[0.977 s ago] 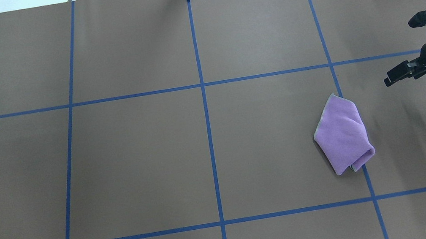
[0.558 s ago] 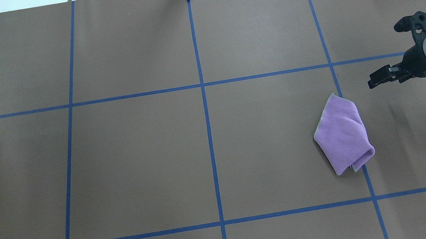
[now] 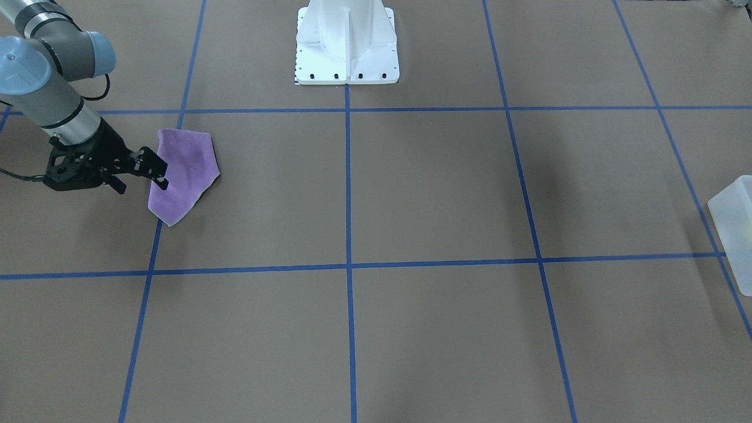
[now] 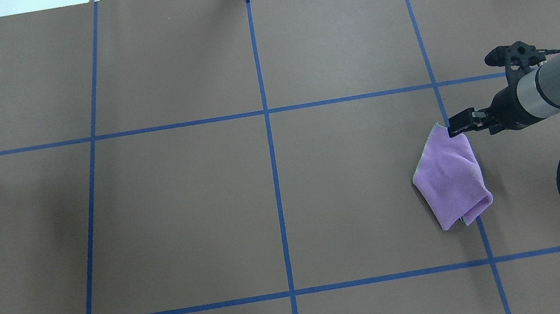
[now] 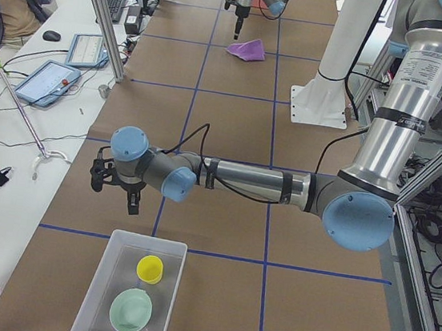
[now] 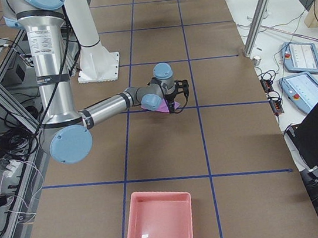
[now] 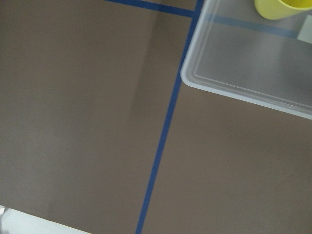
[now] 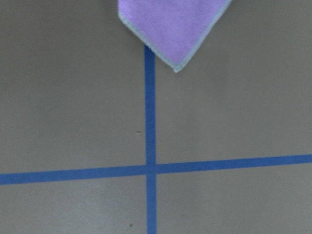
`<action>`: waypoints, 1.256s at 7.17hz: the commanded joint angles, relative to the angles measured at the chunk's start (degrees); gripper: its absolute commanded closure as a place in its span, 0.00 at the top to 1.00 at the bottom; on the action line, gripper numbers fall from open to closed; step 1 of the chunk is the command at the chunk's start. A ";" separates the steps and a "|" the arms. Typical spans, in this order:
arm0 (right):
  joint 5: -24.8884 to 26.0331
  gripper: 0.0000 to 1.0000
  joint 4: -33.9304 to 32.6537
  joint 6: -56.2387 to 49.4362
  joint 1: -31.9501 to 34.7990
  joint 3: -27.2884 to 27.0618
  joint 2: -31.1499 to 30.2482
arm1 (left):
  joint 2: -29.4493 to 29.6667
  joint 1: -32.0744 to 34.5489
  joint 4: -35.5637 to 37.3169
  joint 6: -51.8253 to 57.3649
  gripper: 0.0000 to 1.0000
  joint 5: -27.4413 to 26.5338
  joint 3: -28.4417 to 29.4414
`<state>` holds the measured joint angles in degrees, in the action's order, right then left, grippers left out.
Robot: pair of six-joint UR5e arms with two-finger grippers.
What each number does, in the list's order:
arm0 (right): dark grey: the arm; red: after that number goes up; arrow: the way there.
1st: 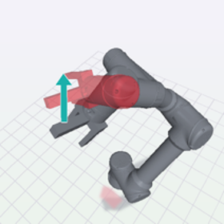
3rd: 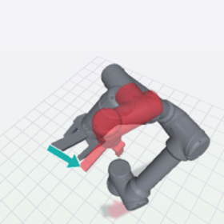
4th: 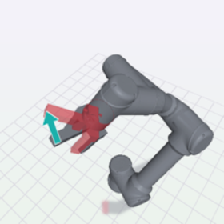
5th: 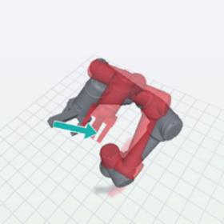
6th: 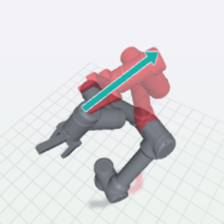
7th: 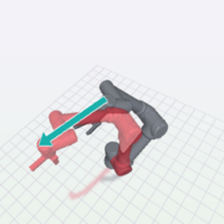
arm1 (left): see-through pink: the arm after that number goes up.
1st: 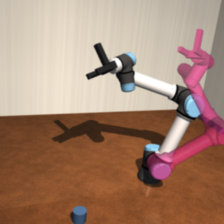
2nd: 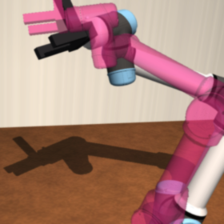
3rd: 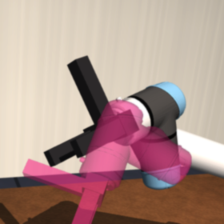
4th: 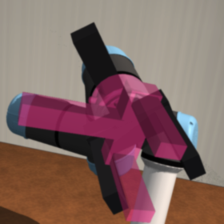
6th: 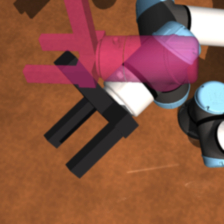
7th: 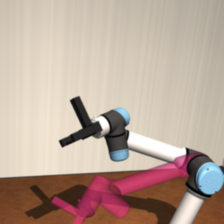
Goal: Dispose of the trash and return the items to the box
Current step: 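Lower the right gripper onto the lavender cloth and pinch it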
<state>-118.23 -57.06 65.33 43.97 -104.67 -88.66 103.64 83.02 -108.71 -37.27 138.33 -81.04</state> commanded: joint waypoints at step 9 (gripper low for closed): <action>-1.72 0.00 -7.19 2.00 -5.86 -10.99 -7.93 | -0.98 -8.65 7.02 -11.59 0.99 0.01 -14.39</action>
<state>-118.02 -64.22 67.81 35.44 -115.39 -96.31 102.72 75.81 -101.60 -48.81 138.42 -93.93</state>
